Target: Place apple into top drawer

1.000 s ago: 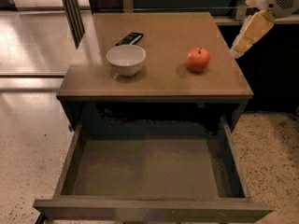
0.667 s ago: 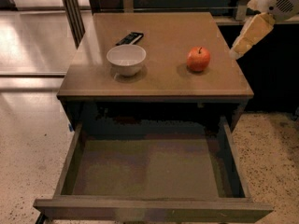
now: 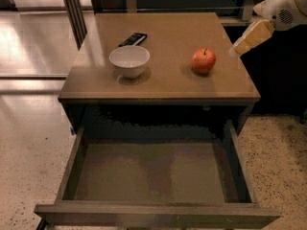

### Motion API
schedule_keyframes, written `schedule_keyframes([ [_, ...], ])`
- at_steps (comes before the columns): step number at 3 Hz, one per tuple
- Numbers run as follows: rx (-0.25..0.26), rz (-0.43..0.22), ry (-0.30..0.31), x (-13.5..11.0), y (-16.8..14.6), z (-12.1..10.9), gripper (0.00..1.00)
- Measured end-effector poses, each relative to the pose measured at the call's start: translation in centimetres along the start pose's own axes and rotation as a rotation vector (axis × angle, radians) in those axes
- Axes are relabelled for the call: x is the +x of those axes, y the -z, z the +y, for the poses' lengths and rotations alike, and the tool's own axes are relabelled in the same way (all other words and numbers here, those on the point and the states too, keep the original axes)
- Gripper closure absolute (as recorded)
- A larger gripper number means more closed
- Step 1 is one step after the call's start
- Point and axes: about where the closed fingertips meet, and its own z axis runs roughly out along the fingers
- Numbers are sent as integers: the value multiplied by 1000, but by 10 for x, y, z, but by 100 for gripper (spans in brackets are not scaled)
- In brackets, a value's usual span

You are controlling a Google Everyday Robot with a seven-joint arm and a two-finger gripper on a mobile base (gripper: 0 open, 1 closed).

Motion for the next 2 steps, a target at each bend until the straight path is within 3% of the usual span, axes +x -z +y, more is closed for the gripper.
schedule_keyframes([
  [1,2,-57,-22,-7,-15,-12,0],
  [2,-52,-92,-42,-24,-47,-17,0],
])
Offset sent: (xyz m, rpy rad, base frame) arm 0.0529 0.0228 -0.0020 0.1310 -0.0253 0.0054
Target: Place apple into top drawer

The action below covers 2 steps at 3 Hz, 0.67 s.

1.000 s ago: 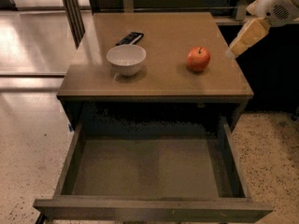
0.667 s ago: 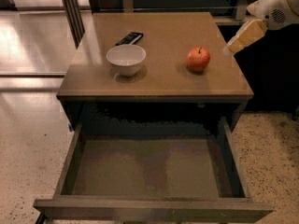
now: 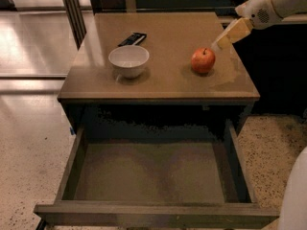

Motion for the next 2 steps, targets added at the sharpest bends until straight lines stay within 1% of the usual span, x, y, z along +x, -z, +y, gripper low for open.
schedule_keyframes([
  [1,-15,3,2,-1,-3,1,0],
  [2,-12,-11,-54,9,-9,-3,0],
])
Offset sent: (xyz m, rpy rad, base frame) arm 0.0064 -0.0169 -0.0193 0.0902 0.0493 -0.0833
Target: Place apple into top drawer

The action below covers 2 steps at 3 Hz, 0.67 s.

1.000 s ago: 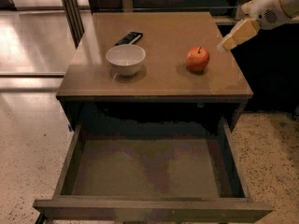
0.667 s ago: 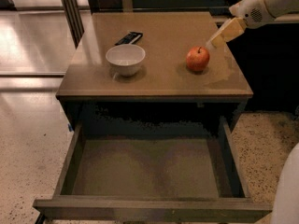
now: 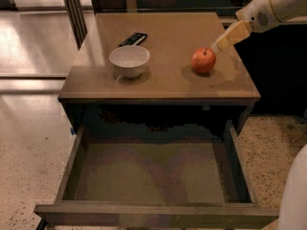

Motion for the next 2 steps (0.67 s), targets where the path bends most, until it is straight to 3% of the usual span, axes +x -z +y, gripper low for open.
schedule_keyframes([
  [2,-77,-12,-102,26,-28,0,0],
])
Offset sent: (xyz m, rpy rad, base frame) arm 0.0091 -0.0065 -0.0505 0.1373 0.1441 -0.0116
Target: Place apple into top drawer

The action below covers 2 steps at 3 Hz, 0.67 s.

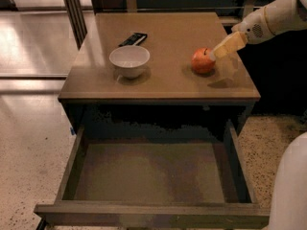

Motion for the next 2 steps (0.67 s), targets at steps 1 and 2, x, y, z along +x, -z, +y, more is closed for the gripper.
schedule_keyframes([
  [1,-36,-3,-30,7,-11,2,0],
  [2,-48,-1,-37,8,-18,3,0],
])
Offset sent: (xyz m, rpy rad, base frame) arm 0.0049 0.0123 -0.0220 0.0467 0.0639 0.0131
